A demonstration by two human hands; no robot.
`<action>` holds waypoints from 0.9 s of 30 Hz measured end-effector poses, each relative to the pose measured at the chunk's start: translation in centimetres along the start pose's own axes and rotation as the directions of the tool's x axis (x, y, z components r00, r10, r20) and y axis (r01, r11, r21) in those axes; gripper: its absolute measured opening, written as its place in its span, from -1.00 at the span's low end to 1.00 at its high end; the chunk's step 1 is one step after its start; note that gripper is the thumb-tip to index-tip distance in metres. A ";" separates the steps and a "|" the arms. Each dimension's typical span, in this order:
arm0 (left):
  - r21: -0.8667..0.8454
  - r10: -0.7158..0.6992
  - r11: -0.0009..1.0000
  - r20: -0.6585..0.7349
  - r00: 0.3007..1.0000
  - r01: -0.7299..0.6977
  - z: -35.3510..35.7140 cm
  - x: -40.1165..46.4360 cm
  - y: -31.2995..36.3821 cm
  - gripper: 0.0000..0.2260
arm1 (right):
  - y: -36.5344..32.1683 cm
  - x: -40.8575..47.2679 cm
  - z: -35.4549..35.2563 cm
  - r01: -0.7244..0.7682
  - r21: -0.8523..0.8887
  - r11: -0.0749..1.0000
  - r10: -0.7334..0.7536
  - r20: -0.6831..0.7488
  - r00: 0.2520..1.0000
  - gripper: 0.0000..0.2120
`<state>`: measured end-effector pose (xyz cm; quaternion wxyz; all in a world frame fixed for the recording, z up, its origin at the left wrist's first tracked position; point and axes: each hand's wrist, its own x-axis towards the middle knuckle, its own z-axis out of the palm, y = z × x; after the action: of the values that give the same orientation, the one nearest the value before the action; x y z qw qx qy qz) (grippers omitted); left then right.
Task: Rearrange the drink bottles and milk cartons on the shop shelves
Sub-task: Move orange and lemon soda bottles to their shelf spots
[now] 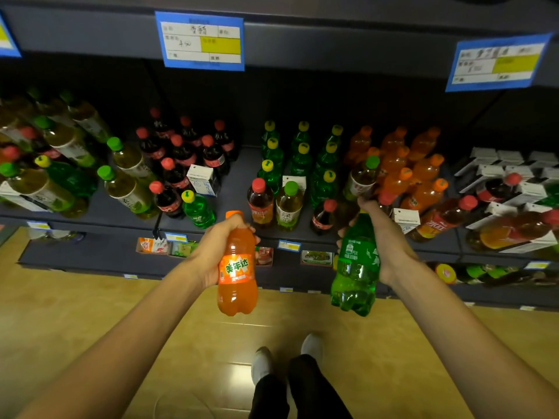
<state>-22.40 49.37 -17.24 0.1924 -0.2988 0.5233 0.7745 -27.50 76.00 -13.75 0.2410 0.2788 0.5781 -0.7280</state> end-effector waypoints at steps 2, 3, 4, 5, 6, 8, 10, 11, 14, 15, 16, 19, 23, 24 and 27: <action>-0.002 -0.013 1.000 0.010 1.000 0.013 0.6 0.4 -0.4 -0.72 | -0.1 0.0 -0.8 -0.025 -0.032 0.999 0.025 0.001 1.000 -0.59; -0.009 -0.028 1.000 0.018 0.999 0.028 1.1 0.4 -0.7 -0.67 | -0.2 -0.1 -1.2 -0.035 -0.036 0.999 0.035 -0.006 0.999 -0.58; -0.022 -0.039 0.999 0.031 0.999 0.040 1.6 0.5 -1.0 -0.65 | -0.2 -0.1 -1.6 -0.041 -0.037 0.998 0.041 -0.015 0.999 -0.57; -0.033 -0.054 0.998 0.041 0.998 0.056 2.2 0.7 -1.3 -0.64 | -0.3 0.0 -1.9 -0.047 -0.034 0.998 0.046 -0.025 0.999 -0.56; -0.035 -0.066 0.997 0.051 0.997 0.068 2.8 0.9 -1.7 -0.66 | -0.4 0.0 -2.3 -0.053 -0.027 0.998 0.052 -0.033 0.998 -0.55; -0.032 -0.085 0.996 0.063 0.994 0.087 4.0 1.3 -2.2 -0.67 | -0.4 0.0 -2.8 -0.066 -0.010 0.998 0.066 -0.041 0.997 -0.54; -0.032 -0.097 0.995 0.089 0.991 0.100 5.2 1.9 -2.7 -0.55 | -0.2 0.0 -3.3 -0.062 0.005 0.998 0.062 -0.045 0.997 -0.59; -0.033 -0.109 0.993 0.113 0.988 0.113 5.9 2.1 -3.0 -0.51 | -0.1 0.1 -3.7 -0.053 0.014 0.999 0.054 -0.054 0.997 -0.63; -0.036 -0.130 0.990 0.156 0.979 0.137 7.6 2.9 -3.2 -0.58 | 0.3 0.3 -4.8 -0.065 0.009 0.998 0.065 -0.066 0.996 -0.68; -0.039 -0.138 0.988 0.173 0.975 0.147 8.1 3.2 -3.1 -0.59 | 0.3 0.3 -5.2 -0.082 0.017 0.997 0.083 -0.064 0.995 -0.68; -0.045 -0.142 0.987 0.196 0.970 0.154 8.6 3.5 -3.0 -0.61 | 0.3 0.3 -5.5 -0.097 0.035 0.995 0.099 -0.062 0.993 -0.68; -0.053 -0.132 0.988 0.233 0.964 0.148 10.2 4.8 -2.5 -0.78 | 0.3 0.6 -6.4 -0.111 0.070 0.991 0.116 -0.072 0.991 -0.67; -0.024 -0.168 0.984 0.210 0.963 0.177 12.2 7.3 -1.9 -0.86 | -0.1 1.2 -7.4 -0.107 0.088 0.990 0.115 -0.095 0.989 -0.66; -0.003 -0.179 0.983 0.194 0.965 0.183 12.6 7.9 -1.9 -0.83 | -0.3 1.4 -7.6 -0.103 0.091 0.991 0.111 -0.094 0.989 -0.66; 0.067 -0.190 0.981 0.162 0.968 0.181 13.9 9.7 -1.6 -0.69 | -0.7 2.0 -8.3 -0.082 0.116 0.990 0.093 -0.088 0.992 -0.67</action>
<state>-32.28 62.71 -21.01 0.3149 -0.2750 0.4948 0.7618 -28.38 84.21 -16.12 0.2295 0.3508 0.5342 -0.7341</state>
